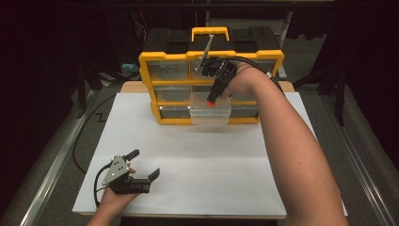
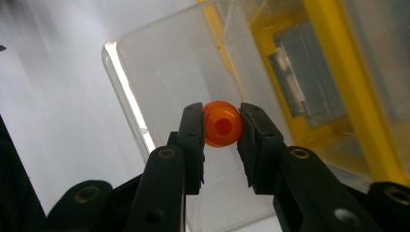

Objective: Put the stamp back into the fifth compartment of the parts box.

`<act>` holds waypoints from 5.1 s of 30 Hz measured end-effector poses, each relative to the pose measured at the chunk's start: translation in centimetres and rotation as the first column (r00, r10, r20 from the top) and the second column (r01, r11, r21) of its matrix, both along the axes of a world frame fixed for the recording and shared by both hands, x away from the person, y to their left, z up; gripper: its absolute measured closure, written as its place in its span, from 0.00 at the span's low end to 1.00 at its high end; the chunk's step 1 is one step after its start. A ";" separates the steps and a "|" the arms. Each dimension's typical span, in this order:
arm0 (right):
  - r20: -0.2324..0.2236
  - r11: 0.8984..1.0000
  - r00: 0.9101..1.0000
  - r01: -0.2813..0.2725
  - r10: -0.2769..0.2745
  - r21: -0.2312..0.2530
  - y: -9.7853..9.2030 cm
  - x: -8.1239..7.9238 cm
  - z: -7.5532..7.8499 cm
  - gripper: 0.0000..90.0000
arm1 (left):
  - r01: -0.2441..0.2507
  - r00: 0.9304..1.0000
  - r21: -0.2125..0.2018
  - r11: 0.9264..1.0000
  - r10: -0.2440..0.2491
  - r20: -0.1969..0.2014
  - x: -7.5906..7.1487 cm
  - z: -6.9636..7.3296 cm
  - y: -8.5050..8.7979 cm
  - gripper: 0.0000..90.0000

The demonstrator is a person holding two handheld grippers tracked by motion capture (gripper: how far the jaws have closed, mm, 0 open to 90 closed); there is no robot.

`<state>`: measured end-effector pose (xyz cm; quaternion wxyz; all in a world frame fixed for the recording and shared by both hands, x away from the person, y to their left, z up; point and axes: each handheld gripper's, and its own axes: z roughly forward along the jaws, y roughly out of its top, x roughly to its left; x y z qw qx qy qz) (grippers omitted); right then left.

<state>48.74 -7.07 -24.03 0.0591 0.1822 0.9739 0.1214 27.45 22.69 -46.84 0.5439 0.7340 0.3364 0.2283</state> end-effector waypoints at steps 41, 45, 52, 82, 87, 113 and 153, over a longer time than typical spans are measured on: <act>0.045 0.997 0.996 0.082 -0.081 -0.011 -3.6 -4.0 0.3 0.00 | 0.000 1.000 0.008 1.000 0.000 -0.005 0.3 -0.1 -0.1 0.00; 0.047 0.994 0.993 0.111 -0.111 -0.009 -4.6 -4.6 -0.2 0.00 | -0.004 1.000 0.008 1.000 0.004 -0.005 0.3 -0.1 -0.1 0.00; 0.039 0.991 0.990 0.132 -0.132 -0.003 -6.4 -5.7 -1.3 0.00 | -0.013 1.000 0.006 1.000 0.013 -0.004 0.2 0.0 0.1 0.00; 0.026 0.975 0.975 0.222 -0.221 -0.023 -14.2 -9.6 -5.4 0.00 | -0.028 1.000 -0.013 1.000 0.028 -0.008 0.2 0.0 0.4 0.00; 0.011 0.973 0.974 0.227 -0.227 -0.036 -14.2 -9.5 -7.1 0.00 | -0.028 1.000 -0.011 1.000 0.028 -0.008 0.2 0.0 0.4 0.00; -0.047 0.969 0.969 0.239 -0.242 -0.063 -12.5 -10.4 -18.6 0.00 | -0.024 1.000 -0.008 1.000 0.024 -0.011 0.3 0.0 0.4 0.00; 0.174 0.528 0.790 0.212 -0.588 0.823 -18.6 -19.2 -21.4 0.00 | -0.086 0.996 -0.048 0.995 0.085 -0.027 0.2 0.3 1.2 0.00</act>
